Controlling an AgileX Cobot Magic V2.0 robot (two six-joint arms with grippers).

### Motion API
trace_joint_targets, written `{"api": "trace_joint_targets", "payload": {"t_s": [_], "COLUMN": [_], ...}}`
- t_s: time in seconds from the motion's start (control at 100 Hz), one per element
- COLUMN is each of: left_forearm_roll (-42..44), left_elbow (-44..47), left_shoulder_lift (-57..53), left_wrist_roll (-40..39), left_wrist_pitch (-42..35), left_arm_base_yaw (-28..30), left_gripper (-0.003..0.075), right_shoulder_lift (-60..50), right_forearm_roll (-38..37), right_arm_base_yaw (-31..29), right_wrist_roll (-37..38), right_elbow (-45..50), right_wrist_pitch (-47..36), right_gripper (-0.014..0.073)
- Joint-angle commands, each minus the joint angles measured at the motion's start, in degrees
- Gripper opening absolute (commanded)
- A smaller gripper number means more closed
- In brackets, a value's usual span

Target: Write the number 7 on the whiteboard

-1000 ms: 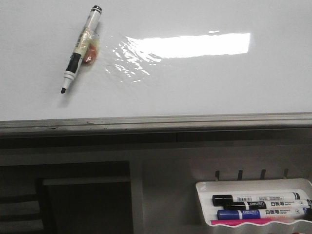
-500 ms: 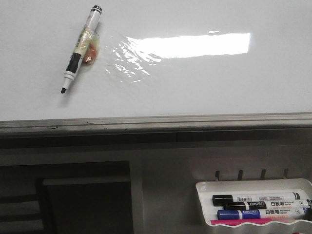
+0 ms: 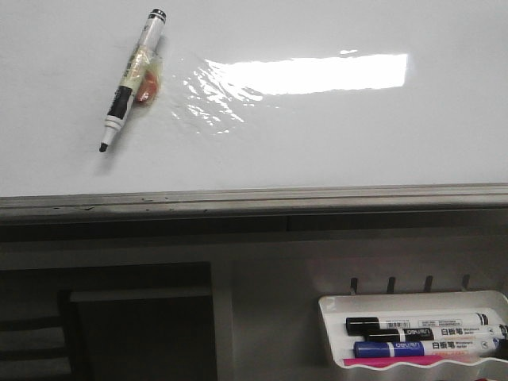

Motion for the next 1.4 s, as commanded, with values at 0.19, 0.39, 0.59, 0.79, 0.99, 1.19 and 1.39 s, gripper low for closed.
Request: {"api": "trace_joint_targets", "payload": {"t_s": [0.19, 0.39, 0.59, 0.79, 0.99, 1.19, 1.39], "left_forearm_roll": [-13.69, -35.08, -44.12, -33.81, -23.91, -25.83, -25.73], "left_elbow": [2.1, 2.0, 0.02, -10.76, -24.83, -30.28, -30.47], "left_shoulder_lift": [-1.66, -1.66, -1.66, 3.33, 16.76, 24.37, 29.8], "left_wrist_roll": [-0.66, -0.66, -0.66, -0.66, 4.06, 9.47, 11.5], "left_wrist_pitch": [-4.56, -6.54, -5.2, 8.21, 21.65, 25.12, 24.73], "left_arm_base_yaw": [0.15, 0.15, 0.15, 0.15, 0.15, -3.76, -11.16], "left_gripper": [-0.002, -0.002, -0.002, -0.0021, -0.002, -0.002, 0.0048], "right_shoulder_lift": [-1.17, -1.17, -1.17, 4.31, 19.77, 31.07, 36.88], "right_forearm_roll": [10.09, 29.94, 41.12, 36.86, 31.04, 30.09, 30.59], "right_arm_base_yaw": [-0.44, -0.44, -0.44, -0.44, -0.44, -0.44, -0.44], "right_wrist_roll": [-0.25, -0.25, -0.25, -0.92, -0.92, -1.5, -4.32], "right_elbow": [1.74, 1.74, -0.68, -10.89, -21.87, -29.82, -34.33], "right_wrist_pitch": [-6.36, -9.64, -6.19, 9.31, 21.82, 27.65, 30.73], "right_gripper": [-0.0065, -0.0065, -0.0062, -0.0052, -0.0053, -0.0052, 0.018]}}
